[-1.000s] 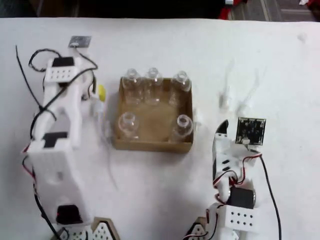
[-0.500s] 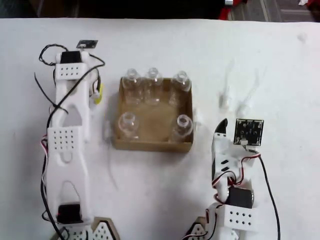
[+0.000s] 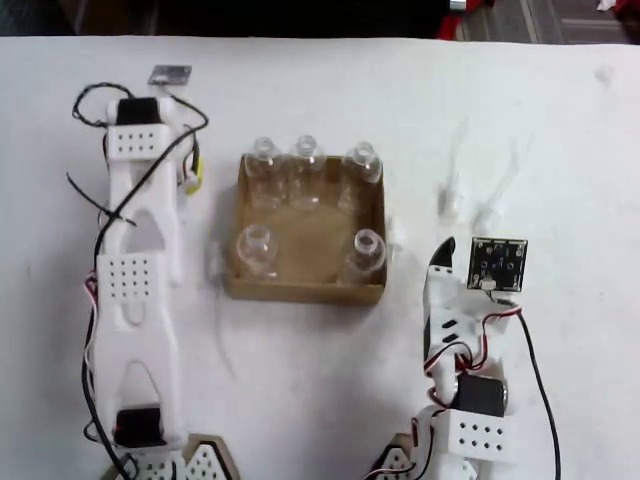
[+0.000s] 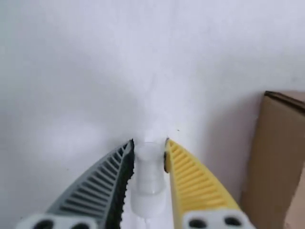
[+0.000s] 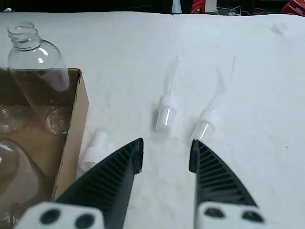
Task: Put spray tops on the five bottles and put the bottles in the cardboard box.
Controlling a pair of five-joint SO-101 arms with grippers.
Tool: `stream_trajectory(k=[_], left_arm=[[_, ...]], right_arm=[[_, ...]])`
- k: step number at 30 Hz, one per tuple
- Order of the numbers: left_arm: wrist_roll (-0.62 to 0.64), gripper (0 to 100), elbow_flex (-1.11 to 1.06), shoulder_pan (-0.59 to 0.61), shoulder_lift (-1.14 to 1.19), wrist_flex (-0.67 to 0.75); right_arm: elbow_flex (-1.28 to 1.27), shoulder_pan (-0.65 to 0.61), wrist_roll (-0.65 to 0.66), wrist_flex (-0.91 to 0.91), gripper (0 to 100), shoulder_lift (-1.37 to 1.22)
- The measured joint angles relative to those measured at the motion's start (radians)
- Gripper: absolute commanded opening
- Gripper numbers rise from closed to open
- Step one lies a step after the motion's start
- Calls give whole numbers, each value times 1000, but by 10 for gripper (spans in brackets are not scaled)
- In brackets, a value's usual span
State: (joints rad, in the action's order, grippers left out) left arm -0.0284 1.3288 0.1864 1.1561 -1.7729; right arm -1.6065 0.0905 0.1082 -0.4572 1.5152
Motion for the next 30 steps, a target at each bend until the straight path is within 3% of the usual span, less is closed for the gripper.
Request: stream_trajectory(k=[12, 17, 24, 30], left_arm=[[0, 72, -364, -54, -569, 0], [-8, 18, -382, -121, -772, 0], [32, 24, -384, -172, -984, 0], [46, 24, -384, -288, -1195, 49]], right_arm=[[0, 0, 0, 0, 138, 0], [0, 0, 0, 0, 138, 0], [0, 0, 0, 0, 138, 0], [0, 0, 0, 0, 138, 0]])
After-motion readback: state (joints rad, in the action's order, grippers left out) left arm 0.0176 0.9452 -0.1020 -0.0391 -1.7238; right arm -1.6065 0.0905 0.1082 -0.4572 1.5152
